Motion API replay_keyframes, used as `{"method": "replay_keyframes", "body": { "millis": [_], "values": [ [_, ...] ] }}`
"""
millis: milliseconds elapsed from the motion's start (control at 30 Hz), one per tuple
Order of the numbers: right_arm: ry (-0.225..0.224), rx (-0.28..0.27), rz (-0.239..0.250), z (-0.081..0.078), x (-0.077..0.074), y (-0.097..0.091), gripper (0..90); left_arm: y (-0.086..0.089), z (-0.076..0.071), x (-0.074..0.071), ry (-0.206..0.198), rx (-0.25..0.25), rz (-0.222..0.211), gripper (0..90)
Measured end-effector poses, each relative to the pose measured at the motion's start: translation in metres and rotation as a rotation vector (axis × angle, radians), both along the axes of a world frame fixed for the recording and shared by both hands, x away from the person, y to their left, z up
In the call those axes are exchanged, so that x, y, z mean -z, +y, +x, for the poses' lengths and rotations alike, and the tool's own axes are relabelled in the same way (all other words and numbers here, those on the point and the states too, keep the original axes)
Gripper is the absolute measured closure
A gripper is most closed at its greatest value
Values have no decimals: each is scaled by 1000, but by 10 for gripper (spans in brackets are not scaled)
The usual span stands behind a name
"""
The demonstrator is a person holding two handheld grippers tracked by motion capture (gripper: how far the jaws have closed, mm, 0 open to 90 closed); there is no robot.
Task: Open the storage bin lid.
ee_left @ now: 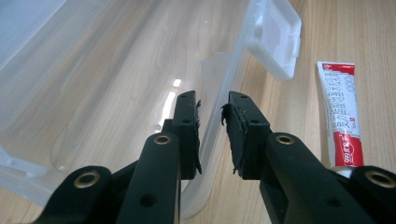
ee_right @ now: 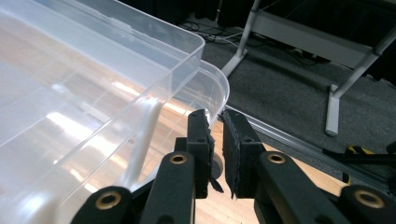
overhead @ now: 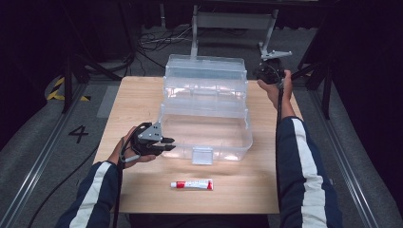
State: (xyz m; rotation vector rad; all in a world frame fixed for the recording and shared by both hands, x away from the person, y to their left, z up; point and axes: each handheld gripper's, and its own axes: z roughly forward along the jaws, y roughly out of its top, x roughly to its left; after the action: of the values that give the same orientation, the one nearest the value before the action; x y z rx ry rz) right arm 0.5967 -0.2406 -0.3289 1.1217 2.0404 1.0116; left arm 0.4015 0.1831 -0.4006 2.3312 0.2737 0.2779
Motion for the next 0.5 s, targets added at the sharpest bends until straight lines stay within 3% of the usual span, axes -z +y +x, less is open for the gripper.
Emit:
{"method": "replay_keyframes", "body": {
  "millis": [267, 500],
  "values": [
    [-27, -55, 11, -41, -4, -11, 812, -2, 0, -1, -7, -1, 17, 740],
    [-35, -107, -10, -74, -2, -18, 794, -3, -1, -2, -12, -8, 38, 739]
  ]
}}
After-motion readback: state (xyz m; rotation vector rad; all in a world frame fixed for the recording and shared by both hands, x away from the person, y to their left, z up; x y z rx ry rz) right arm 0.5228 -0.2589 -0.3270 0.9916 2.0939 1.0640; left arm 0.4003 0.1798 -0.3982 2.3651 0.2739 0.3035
